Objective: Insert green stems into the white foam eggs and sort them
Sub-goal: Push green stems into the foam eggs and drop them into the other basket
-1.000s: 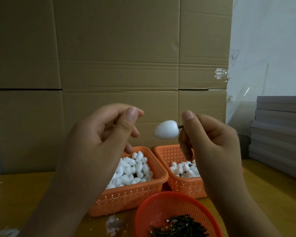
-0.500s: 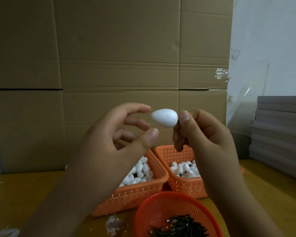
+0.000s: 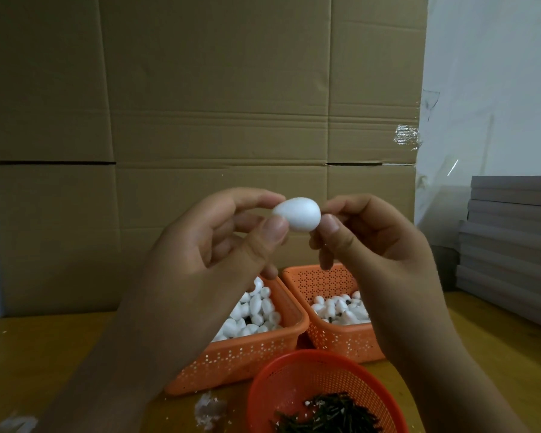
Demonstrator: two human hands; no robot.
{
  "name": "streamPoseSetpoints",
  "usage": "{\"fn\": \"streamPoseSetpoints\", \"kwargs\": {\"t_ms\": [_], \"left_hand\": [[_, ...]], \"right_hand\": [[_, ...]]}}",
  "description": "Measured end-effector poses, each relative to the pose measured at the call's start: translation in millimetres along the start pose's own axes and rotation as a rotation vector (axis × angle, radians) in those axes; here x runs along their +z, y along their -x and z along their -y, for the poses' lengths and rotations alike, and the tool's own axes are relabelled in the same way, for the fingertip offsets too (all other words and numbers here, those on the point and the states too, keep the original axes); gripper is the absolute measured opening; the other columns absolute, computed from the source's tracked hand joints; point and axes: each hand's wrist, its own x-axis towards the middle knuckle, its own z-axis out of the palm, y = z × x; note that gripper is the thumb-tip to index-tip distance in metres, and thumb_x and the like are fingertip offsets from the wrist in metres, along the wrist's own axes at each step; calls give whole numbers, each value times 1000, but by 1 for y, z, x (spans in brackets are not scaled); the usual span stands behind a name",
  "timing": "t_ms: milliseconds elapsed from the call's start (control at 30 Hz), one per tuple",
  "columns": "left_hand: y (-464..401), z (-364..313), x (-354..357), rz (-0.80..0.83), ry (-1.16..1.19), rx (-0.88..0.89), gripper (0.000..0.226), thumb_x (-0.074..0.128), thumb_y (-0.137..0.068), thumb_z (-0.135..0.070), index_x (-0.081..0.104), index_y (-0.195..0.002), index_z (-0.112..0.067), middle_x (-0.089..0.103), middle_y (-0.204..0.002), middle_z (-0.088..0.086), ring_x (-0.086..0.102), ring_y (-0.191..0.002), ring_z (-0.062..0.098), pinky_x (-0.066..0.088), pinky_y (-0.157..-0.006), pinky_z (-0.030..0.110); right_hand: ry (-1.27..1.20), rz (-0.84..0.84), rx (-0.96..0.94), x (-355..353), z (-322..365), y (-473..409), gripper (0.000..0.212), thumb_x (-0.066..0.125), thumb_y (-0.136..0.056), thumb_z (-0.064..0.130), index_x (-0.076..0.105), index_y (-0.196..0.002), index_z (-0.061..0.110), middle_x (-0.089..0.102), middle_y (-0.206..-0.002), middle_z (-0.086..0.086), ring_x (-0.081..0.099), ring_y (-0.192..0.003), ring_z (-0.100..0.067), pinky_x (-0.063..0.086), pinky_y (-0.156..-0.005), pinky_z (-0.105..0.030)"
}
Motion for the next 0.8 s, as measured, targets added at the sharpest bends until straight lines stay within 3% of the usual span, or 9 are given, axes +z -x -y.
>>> {"fn": "streamPoseSetpoints", "kwargs": {"t_ms": [67, 133, 300, 533, 700, 800], "left_hand": [[0, 0, -1, 19, 11, -9, 34, 59, -76, -55, 69, -105, -40, 73, -94, -8, 69, -68, 8, 52, -61, 18], [-1, 1, -2, 34, 17, -24, 32, 60, -76, -53, 69, -104, -40, 74, -93, -8, 69, -68, 7, 52, -60, 17], [-2, 3, -4, 76, 7, -47, 22, 66, -79, -33, 67, -100, -41, 74, -96, -8, 70, -69, 9, 52, -60, 17], [1, 4, 3, 214, -16, -123, 33, 67, -76, -41, 60, -107, -46, 75, -90, -8, 72, -75, 10, 53, -74, 15], [1, 2, 3, 200, 149, -205, 33, 66, -76, -39, 66, -108, -33, 77, -87, 3, 73, -71, 16, 56, -65, 21], [0, 0, 2, 202, 314, -236, 34, 63, -76, -40, 71, -106, -28, 75, -88, 10, 70, -66, 16, 54, -58, 21]], "right_hand": [[144, -21, -111, 0, 0, 1, 8, 68, -81, 14, 66, -89, 16, 68, -79, 5, 61, -69, -4, 50, -61, -19], [287, -42, -212, -1, -1, 1, 14, 70, -84, 11, 65, -90, 22, 68, -85, 9, 63, -76, -6, 51, -66, -21], [479, -18, -412, 0, 4, 4, 14, 59, -88, 12, 64, -97, 23, 64, -93, 11, 62, -87, -10, 50, -72, -23], [396, 23, -354, 3, 6, 4, 23, 57, -89, 7, 67, -103, 23, 66, -94, 2, 63, -91, -10, 47, -74, -17], [275, 120, -217, 4, 8, 3, 37, 45, -90, 1, 66, -114, 19, 67, -100, 3, 62, -101, -9, 47, -85, -19], [196, 109, -176, 3, 8, 4, 39, 50, -88, 4, 61, -119, 24, 68, -101, 6, 62, -105, -13, 48, -89, -25]]}}
